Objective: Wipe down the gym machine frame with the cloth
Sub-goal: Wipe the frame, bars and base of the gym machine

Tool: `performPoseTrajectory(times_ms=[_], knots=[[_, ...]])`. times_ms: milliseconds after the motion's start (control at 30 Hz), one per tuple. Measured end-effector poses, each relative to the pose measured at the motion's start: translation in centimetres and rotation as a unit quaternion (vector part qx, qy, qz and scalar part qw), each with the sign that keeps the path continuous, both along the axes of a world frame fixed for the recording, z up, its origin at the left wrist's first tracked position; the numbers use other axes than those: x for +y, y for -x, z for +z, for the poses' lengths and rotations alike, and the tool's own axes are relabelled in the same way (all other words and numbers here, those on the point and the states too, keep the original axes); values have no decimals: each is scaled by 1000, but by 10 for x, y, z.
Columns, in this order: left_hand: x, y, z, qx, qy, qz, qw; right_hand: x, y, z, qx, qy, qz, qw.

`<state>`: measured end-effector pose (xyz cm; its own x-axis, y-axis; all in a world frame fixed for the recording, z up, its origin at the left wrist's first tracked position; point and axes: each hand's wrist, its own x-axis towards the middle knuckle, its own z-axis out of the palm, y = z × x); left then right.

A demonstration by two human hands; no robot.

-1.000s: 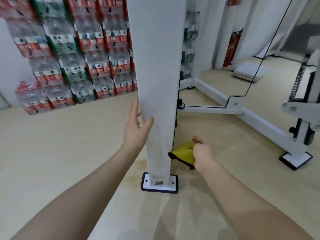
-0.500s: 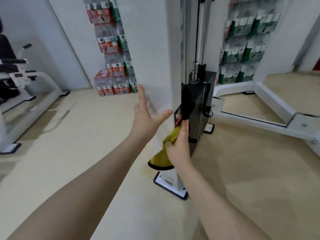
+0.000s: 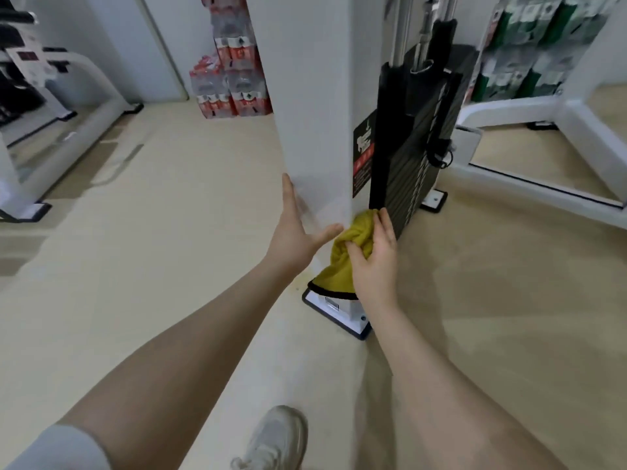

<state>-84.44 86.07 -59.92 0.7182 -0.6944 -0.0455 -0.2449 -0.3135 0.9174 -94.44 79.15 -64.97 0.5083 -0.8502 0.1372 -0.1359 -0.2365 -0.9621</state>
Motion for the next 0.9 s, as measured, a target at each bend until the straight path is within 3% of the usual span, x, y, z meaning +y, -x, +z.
performPoseTrajectory(times_ms=[133,267,333,433,600,667,733,800,900], knots=[[4,-1,-61,4,-7,-3,1000,20,-7,-99,68,-73,-54,994],[6,-11,-99,-35,-27,0,999,37,-21,-163,50,-247,-54,966],[2,-11,-106,-71,-21,16,997,40,-22,-178,81,-290,-73,951],[-4,-12,-107,-86,6,40,995,39,-18,-166,50,-275,-53,959],[-6,-11,-103,-50,6,44,998,21,2,-94,-97,-136,37,985],[-7,-12,-98,-38,4,34,999,18,-4,-83,-96,-110,41,989],[-7,-14,-98,-19,0,24,1000,20,-9,-84,-69,-143,12,987],[-7,-13,-93,-40,-27,19,999,25,-11,-81,-49,-171,-12,984],[-8,-13,-80,-64,-70,12,995,27,-13,-49,-81,-130,-10,988]])
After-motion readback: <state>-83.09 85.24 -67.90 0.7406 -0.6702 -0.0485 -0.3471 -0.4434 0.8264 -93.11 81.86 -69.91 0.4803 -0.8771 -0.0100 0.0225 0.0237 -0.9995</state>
